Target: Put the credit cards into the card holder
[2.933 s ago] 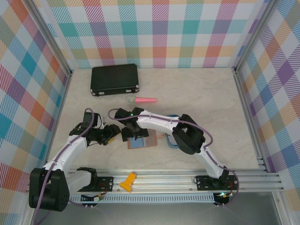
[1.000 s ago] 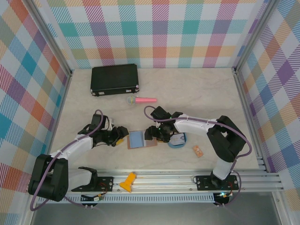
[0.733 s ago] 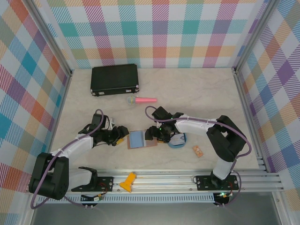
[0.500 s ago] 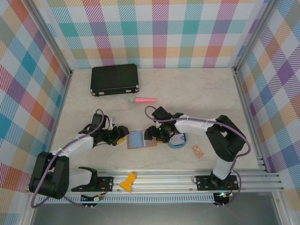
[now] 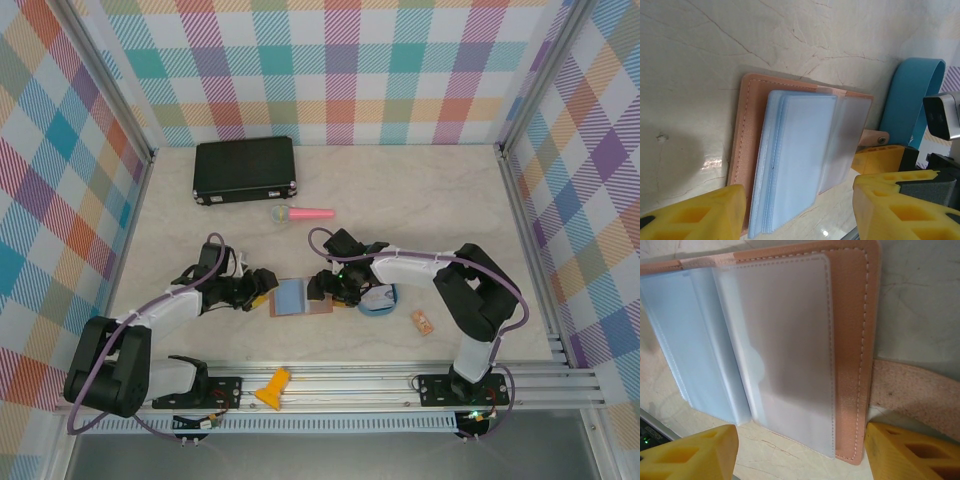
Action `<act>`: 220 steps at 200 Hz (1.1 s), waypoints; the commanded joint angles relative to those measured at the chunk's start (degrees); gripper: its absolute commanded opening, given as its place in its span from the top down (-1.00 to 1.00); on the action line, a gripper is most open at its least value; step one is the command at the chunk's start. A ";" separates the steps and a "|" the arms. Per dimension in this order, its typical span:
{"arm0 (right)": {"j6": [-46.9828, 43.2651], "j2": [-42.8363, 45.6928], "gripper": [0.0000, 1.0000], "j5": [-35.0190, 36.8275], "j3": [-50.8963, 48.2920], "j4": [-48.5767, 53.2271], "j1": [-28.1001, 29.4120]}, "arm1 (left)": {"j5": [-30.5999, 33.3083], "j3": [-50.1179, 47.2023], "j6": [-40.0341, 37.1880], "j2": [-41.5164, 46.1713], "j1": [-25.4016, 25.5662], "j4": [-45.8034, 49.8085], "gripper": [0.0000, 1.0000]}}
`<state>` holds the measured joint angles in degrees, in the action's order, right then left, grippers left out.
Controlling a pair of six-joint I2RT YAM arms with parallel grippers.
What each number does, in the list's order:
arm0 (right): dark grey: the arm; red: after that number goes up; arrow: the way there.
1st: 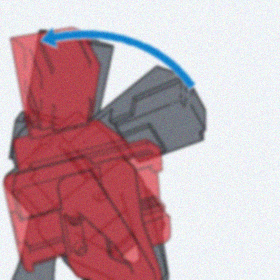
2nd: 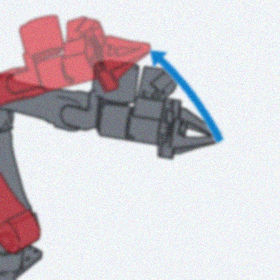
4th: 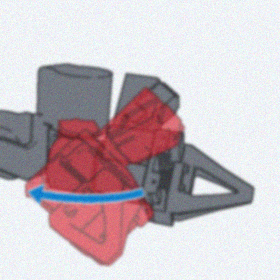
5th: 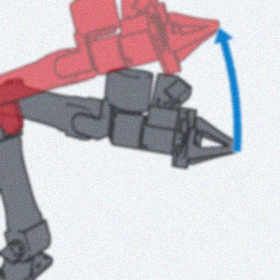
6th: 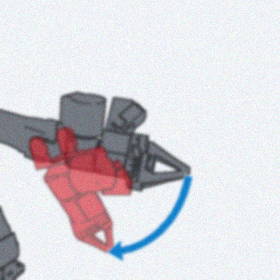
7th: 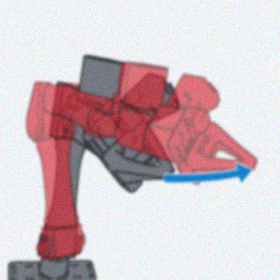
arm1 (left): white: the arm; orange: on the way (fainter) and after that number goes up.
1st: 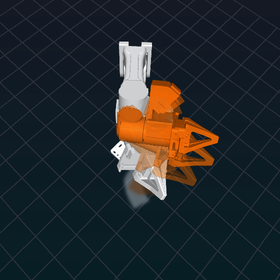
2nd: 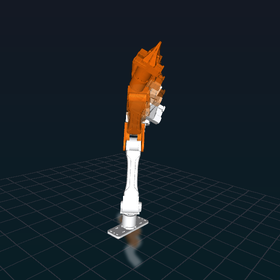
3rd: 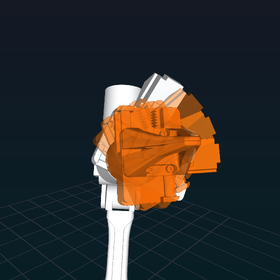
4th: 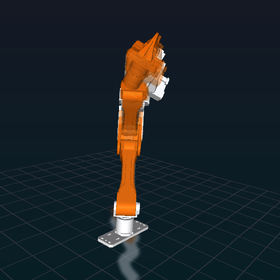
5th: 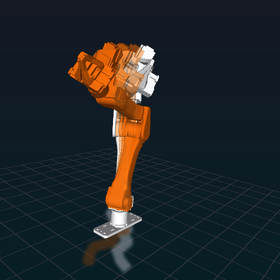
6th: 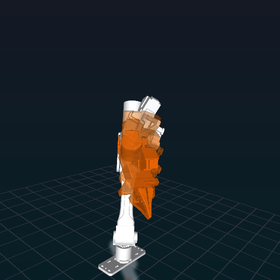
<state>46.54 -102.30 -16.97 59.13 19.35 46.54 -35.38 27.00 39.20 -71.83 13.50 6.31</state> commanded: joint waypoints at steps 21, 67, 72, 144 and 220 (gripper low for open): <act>0.43 2.18 -0.35 4.10 -0.51 3.13 -0.22 | -0.83 -0.57 0.37 -1.13 0.77 -1.96 -0.17; -3.34 4.25 -0.37 5.44 0.91 4.60 0.68 | 0.54 2.09 -1.61 0.29 0.80 -1.57 -0.17; -3.79 4.38 -0.37 5.46 1.18 4.60 0.90 | 0.74 2.46 -1.89 0.37 0.80 -1.64 -0.17; -1.92 0.27 -0.40 2.90 4.04 1.04 4.65 | -2.07 6.52 -1.81 -6.87 0.87 -10.46 -0.17; 0.39 -2.87 -0.45 4.37 6.67 2.26 5.73 | -4.26 7.61 0.05 -16.66 3.73 -17.45 -0.17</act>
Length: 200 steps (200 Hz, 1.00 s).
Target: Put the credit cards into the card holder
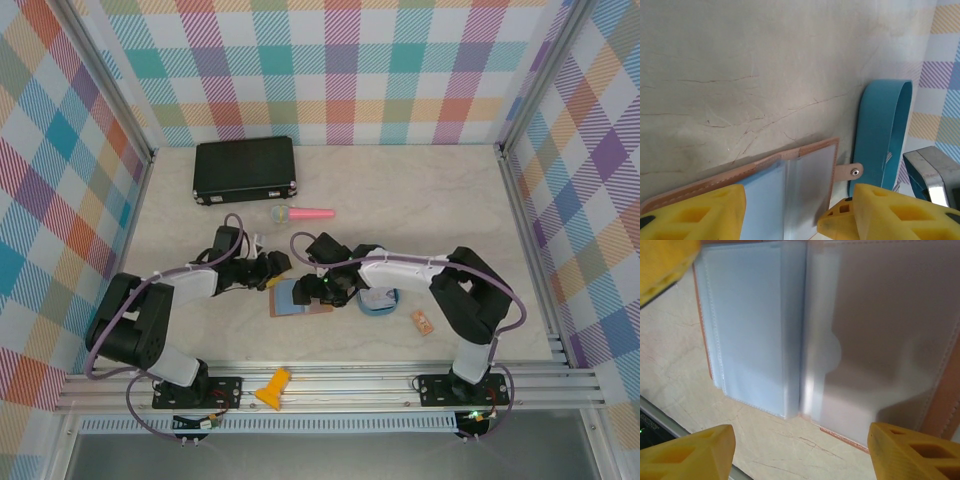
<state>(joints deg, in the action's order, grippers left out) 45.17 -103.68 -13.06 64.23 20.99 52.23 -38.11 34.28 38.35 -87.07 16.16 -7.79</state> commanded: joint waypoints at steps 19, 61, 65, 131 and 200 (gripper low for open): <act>2.57 -2.38 -0.46 0.45 1.69 0.71 -0.78 | -1.16 -0.97 0.85 -0.76 1.07 -2.93 -0.17; 2.29 -3.47 -0.47 1.99 2.83 2.32 -3.48 | -0.24 -5.26 -0.34 3.28 1.06 2.30 -0.17; 2.29 -3.53 -0.47 2.15 2.96 2.38 -3.87 | -0.26 -6.00 -0.27 3.98 1.06 2.73 -0.17; 2.85 -12.86 -0.47 -5.22 11.69 -8.09 -6.70 | -1.87 -11.98 7.12 12.59 3.04 -1.78 -0.19; 1.59 -11.69 -0.44 -2.61 15.77 -8.63 -7.21 | 0.06 -14.30 9.15 14.59 3.96 -3.58 -0.18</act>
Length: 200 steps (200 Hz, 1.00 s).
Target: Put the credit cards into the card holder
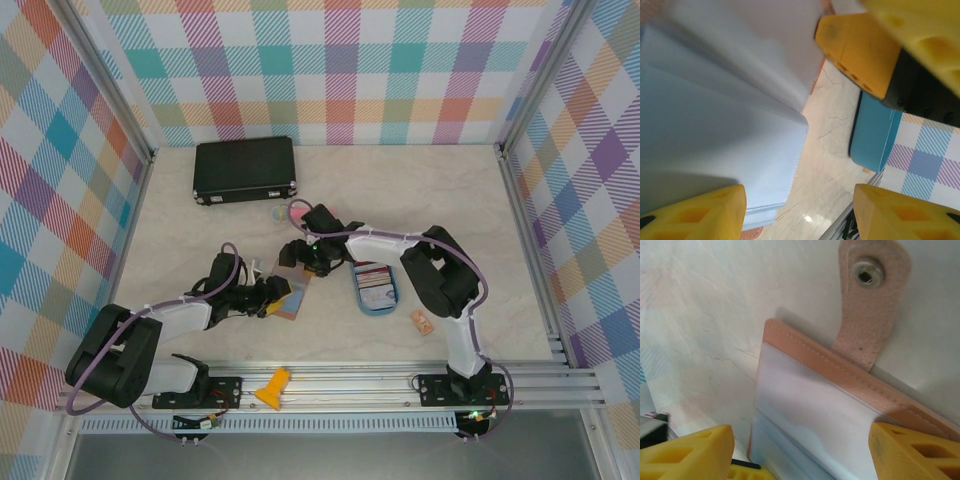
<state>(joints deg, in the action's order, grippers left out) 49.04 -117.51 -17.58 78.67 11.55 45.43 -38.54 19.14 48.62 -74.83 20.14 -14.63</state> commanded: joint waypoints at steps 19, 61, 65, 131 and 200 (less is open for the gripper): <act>-3.79 7.08 -0.44 5.89 -1.33 4.05 -0.94 | 1.32 6.22 -7.34 5.67 -2.47 14.37 -0.19; -8.93 16.13 -0.43 8.47 -7.85 6.97 0.12 | 2.34 15.86 -16.22 5.00 -10.22 26.47 -0.19; -9.75 16.68 -0.44 8.49 -8.29 6.84 0.71 | 2.56 16.76 -17.26 4.02 -10.36 26.84 -0.19; -24.74 19.99 -0.41 2.76 -16.18 -1.04 7.18 | 3.44 27.39 -20.63 -9.83 -10.02 19.57 -0.13; -21.27 21.01 -0.44 6.98 -16.23 -0.57 6.69 | 0.92 33.17 -21.45 -22.06 -5.61 15.66 -0.13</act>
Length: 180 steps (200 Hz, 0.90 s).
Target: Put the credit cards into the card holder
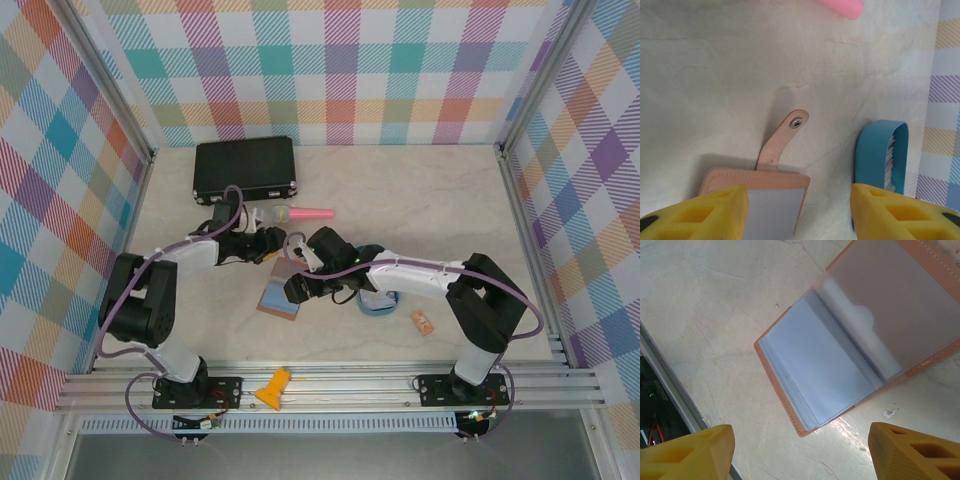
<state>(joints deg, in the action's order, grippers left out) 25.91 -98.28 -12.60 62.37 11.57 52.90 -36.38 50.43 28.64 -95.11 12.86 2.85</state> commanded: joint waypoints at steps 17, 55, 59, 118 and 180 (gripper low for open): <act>4.29 3.35 -0.45 2.13 -1.21 -0.28 -1.91 | -1.00 2.66 -1.32 -3.12 2.00 -2.35 -0.13; 7.13 7.05 -0.49 4.69 -4.62 1.10 -3.71 | -4.17 4.59 -1.28 -8.00 2.56 -3.40 -0.13; 7.49 7.49 -0.50 4.69 -5.06 1.12 -4.03 | -4.10 4.89 -1.38 -8.38 2.67 -3.16 -0.13; 7.41 11.98 -0.51 5.67 -7.06 3.25 -6.84 | 2.40 1.15 0.04 -6.48 2.83 -1.59 -0.08; 6.70 10.52 -0.50 2.67 -6.23 4.17 -6.68 | 6.82 -16.91 13.97 7.61 2.41 -6.82 -0.01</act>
<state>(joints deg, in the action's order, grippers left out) 32.99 -87.55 -7.92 55.13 14.68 45.93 -29.87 41.12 34.68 -92.36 15.25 0.49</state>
